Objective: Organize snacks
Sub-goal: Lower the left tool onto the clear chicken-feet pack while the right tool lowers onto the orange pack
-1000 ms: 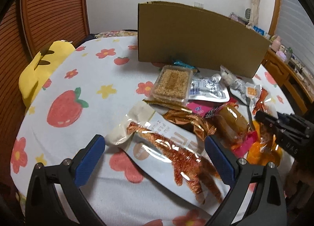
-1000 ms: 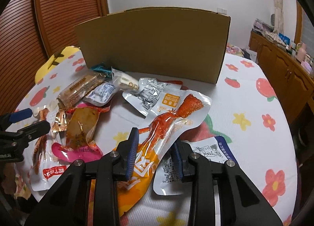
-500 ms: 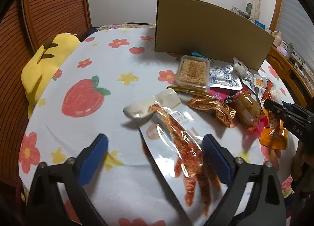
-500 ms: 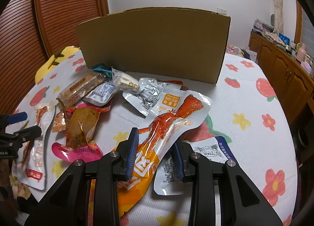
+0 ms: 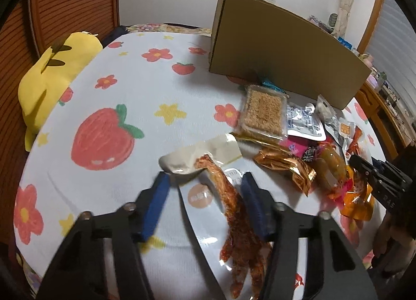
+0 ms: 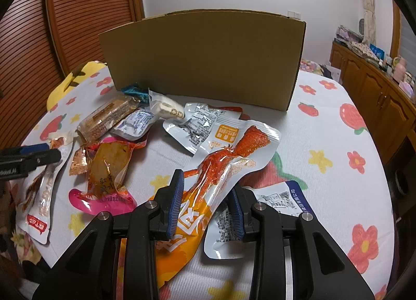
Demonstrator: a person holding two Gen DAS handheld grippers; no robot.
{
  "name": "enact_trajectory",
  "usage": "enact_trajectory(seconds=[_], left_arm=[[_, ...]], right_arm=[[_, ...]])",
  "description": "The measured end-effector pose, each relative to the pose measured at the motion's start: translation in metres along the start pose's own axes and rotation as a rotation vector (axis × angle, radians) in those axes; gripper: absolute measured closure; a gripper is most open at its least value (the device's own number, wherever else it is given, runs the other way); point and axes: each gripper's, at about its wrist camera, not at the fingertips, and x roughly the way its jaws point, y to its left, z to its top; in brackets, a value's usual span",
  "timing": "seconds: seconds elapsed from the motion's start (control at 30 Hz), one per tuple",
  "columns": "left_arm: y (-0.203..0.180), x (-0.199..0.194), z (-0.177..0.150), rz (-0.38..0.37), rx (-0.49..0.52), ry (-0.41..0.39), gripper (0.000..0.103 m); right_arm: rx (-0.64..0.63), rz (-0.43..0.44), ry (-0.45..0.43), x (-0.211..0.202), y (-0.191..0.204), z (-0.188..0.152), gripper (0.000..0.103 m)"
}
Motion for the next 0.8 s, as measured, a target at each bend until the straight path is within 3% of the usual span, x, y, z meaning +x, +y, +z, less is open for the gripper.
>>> enact_trajectory(seconds=[0.23,0.7,0.8], left_arm=[[0.001,-0.004,-0.004,-0.042,0.006,-0.025,0.065],[-0.009,-0.016,-0.003,-0.051,0.068,-0.069,0.065],[-0.011,-0.007,-0.001,-0.037,0.092,-0.037,0.064]], right_arm=[[0.0,0.001,-0.001,0.0,0.0,0.0,0.069],[0.0,0.001,-0.001,0.0,0.0,0.0,0.069],[0.0,0.001,-0.001,0.0,0.0,0.0,0.069]])
